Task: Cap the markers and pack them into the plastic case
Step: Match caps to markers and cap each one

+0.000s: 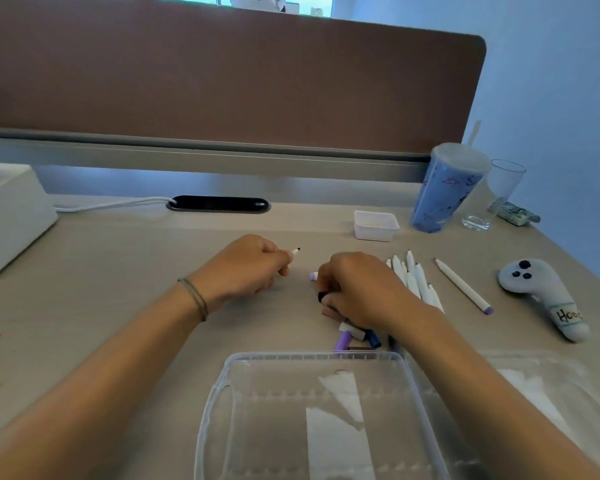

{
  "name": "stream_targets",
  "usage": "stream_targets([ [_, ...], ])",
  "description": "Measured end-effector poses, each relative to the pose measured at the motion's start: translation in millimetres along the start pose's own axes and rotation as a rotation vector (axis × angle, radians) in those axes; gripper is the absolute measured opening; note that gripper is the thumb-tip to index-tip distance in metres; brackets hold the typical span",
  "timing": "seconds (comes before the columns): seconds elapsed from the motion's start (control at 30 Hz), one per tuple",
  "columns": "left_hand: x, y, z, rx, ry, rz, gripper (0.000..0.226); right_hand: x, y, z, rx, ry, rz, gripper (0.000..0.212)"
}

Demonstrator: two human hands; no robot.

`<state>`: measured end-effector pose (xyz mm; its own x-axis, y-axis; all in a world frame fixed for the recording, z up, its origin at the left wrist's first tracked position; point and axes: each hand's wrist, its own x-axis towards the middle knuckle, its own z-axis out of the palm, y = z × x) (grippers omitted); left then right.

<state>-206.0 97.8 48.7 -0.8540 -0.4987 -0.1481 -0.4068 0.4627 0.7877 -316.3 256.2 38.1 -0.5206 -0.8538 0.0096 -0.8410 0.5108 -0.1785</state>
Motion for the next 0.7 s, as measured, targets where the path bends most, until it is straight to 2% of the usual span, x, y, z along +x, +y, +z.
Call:
stream_targets([
  [0.1, 1, -1, -1, -0.022, -0.07, -0.031, 0.026, 2, -1, 5, -0.017, -0.028, 0.002, 0.005],
  [0.17, 2, 1, -1, -0.055, -0.134, -0.03, 0.024, 1, 4, 3, 0.066, -0.016, 0.038, 0.013],
  [0.23, 0, 6, 2, -0.107, -0.209, -0.039, 0.024, 0, 11, -4, 0.333, 0.061, 0.139, 0.025],
  [0.33, -3, 12, 5, -0.15, -0.294, -0.03, 0.023, 0, 20, -16, 0.812, 0.237, 0.35, 0.018],
  [0.43, -10, 18, 8, -0.15, -0.316, 0.013, 0.023, -1, 21, -22, 1.185, 0.28, 0.49, 0.01],
  [0.5, -14, 20, 11, -0.152, -0.316, 0.041, 0.022, -1, 21, -22, 1.331, 0.265, 0.55, 0.011],
  [0.6, -18, 22, 15, -0.141, -0.318, 0.064, 0.022, -2, 22, -24, 1.435, 0.256, 0.552, 0.015],
  [0.7, -18, 22, 15, -0.106, -0.295, 0.094, 0.023, -6, 23, -32, 1.282, 0.226, 0.432, 0.025],
])
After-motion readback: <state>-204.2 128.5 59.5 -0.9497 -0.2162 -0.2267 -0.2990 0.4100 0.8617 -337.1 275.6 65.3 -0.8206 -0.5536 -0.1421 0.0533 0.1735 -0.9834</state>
